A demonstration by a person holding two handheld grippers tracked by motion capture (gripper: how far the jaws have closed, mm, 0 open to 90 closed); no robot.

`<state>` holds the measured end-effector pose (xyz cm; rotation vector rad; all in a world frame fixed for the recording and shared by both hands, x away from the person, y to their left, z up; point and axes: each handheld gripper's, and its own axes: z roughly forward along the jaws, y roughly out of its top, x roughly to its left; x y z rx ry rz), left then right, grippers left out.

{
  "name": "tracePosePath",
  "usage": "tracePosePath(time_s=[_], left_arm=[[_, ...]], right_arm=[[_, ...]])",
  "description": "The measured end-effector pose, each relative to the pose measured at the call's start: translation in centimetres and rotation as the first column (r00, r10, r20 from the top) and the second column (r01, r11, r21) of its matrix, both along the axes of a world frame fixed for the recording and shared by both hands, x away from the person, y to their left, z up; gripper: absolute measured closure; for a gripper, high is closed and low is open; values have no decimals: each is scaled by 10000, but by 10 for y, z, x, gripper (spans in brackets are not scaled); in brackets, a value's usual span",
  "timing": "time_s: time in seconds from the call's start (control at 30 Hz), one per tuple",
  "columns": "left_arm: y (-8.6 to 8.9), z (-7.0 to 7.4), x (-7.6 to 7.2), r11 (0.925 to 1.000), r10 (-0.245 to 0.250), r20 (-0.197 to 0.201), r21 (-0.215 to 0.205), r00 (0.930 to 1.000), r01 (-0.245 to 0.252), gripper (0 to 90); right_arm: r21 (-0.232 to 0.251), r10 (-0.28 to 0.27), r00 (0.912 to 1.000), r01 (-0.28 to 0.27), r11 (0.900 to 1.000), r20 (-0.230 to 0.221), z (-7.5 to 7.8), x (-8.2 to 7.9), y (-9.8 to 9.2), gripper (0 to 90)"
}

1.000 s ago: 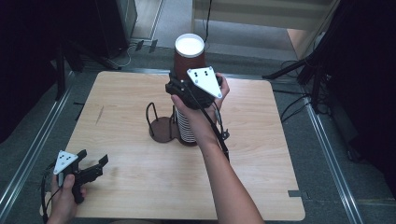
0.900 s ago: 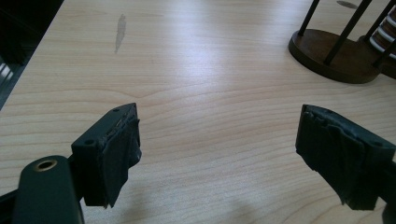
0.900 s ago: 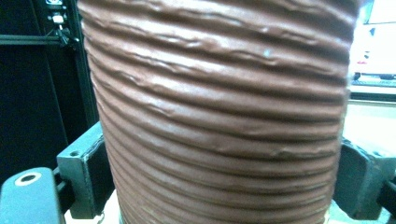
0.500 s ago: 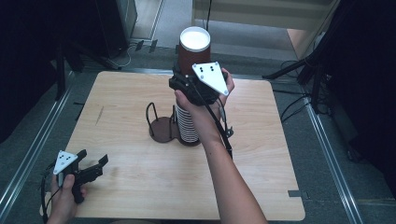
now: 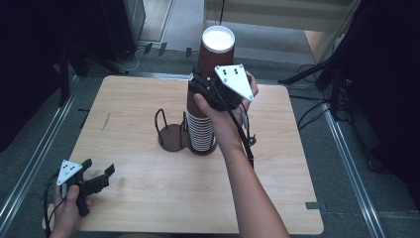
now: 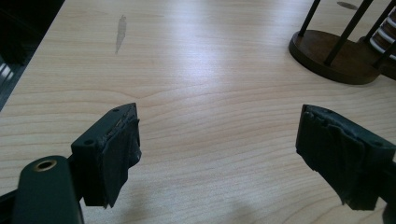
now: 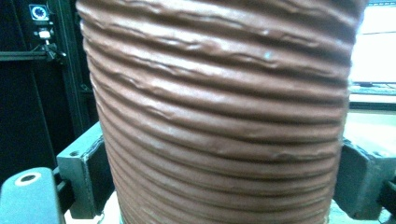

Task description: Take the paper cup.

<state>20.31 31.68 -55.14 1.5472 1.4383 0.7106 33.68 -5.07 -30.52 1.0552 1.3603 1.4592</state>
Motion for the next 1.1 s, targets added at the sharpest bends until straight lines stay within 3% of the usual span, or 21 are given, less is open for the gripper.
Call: tracePosePath(time_s=[0.7, 1.1], left_arm=[[0, 0, 0, 10000, 14, 2, 17, 10000, -14, 143], [0, 0, 0, 10000, 43, 11, 19, 10000, -43, 143]], right_arm=[[56, -939, 9956, 939, 9956, 70, -1, -5, -45, 103], [-438, -1567, 9876, 1562, 9868, -84, -22, -12, -70, 102]])
